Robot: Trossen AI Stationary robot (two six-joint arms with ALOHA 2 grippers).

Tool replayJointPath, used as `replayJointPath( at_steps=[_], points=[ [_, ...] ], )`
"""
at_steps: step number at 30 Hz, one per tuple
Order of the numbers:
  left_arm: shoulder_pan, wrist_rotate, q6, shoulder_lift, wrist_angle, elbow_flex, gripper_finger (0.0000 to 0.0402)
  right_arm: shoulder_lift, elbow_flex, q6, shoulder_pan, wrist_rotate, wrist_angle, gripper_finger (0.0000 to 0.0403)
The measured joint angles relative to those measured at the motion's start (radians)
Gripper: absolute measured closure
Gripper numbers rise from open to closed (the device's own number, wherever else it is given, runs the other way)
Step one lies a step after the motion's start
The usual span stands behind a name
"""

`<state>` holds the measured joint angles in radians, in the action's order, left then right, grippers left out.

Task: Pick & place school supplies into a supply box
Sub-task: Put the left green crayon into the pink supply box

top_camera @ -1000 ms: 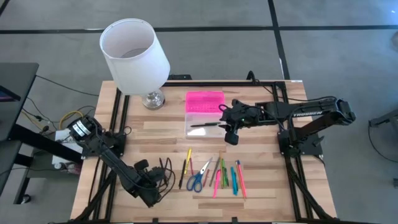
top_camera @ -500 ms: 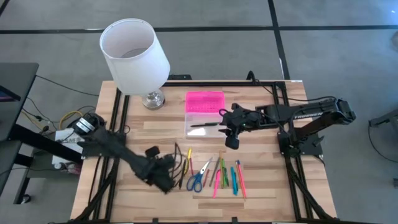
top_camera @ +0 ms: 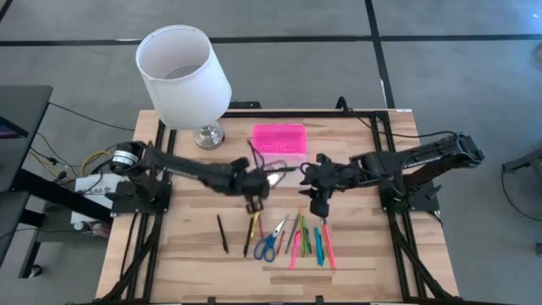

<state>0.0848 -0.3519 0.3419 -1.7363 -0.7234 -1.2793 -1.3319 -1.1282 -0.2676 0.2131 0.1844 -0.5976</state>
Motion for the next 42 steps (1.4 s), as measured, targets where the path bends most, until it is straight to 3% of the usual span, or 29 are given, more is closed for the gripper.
replayJointPath(
  at_steps=[9, 15, 28, 37, 42],
  points=[
    [-0.207, 0.114, -0.255, 0.0, 0.225, 0.0, 0.0386, 0.0, 0.0, -0.11, 0.058, 0.006, -0.037, 0.0285],
    [-0.289, 0.182, -0.335, 0.0, 0.267, 0.0, 0.0386, 0.0, 0.0, -0.208, 0.084, 0.053, -0.073, 0.0285],
    [-0.305, 0.274, -0.402, -0.05, 0.327, 0.002, 0.0385, 0.0, 0.0, -0.366, 0.088, 0.08, -0.081, 0.0285],
    [-0.294, 0.249, -0.405, -0.115, 0.331, 0.0, 0.0385, 0.0, 0.001, -0.502, 0.099, 0.08, -0.167, 0.0285],
    [-0.289, 0.255, -0.459, -0.117, 0.355, -0.001, 0.0351, 0.0, 0.001, -0.66, 0.142, 0.08, -0.272, 0.0285]
  ],
)
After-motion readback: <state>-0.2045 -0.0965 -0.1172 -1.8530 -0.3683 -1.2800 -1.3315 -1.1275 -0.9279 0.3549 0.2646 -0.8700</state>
